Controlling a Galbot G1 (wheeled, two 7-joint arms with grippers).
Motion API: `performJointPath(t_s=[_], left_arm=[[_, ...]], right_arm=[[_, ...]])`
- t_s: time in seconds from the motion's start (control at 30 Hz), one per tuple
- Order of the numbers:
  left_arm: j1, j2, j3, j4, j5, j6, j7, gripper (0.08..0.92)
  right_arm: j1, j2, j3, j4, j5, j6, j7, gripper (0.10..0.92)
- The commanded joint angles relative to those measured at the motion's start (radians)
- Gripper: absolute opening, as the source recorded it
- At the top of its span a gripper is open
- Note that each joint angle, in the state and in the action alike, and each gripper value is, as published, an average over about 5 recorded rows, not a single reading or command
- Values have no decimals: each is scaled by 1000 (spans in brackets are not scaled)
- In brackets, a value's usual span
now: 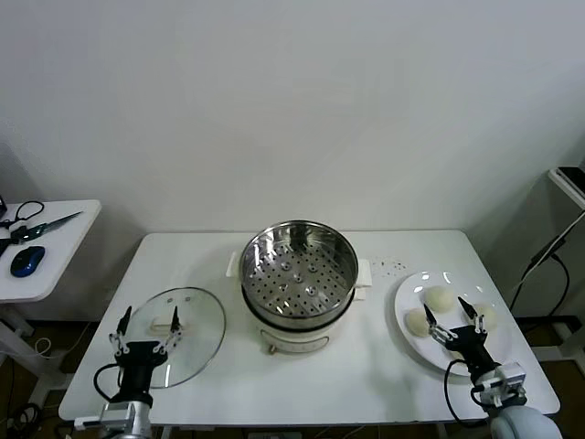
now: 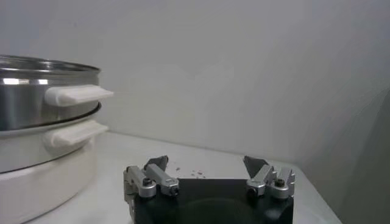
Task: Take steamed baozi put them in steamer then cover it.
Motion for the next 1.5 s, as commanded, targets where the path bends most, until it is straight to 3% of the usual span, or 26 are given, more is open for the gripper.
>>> performJointPath(t_s=[0.03,0.3,0.57,0.77,0.97,1.5], left_arm=[[-3,5,7,-7,18,4,-11,823],[7,17,19,-10,34,0,-5,823],[11,28,10,-3,16,-7,-4,823],[10,28,7,1,10,-8,-6,823],[11,30,6,12,10,-9,-7,823],[-5,40,7,34,26,-2,-10,823]], right_arm=[[86,-115,-10,-14,-38,-109,-86,823],[355,-479,-189,-220,-171,-125,-434,823],[873,-693,-735,-440,-366,9,-857,823],[1204,-686,-1140,-544,-458,45,-894,823],[1404,-638,-1389,-616,-447,46,-897,823],[1458,-338,-1485,-843,-480,33,-885,823]])
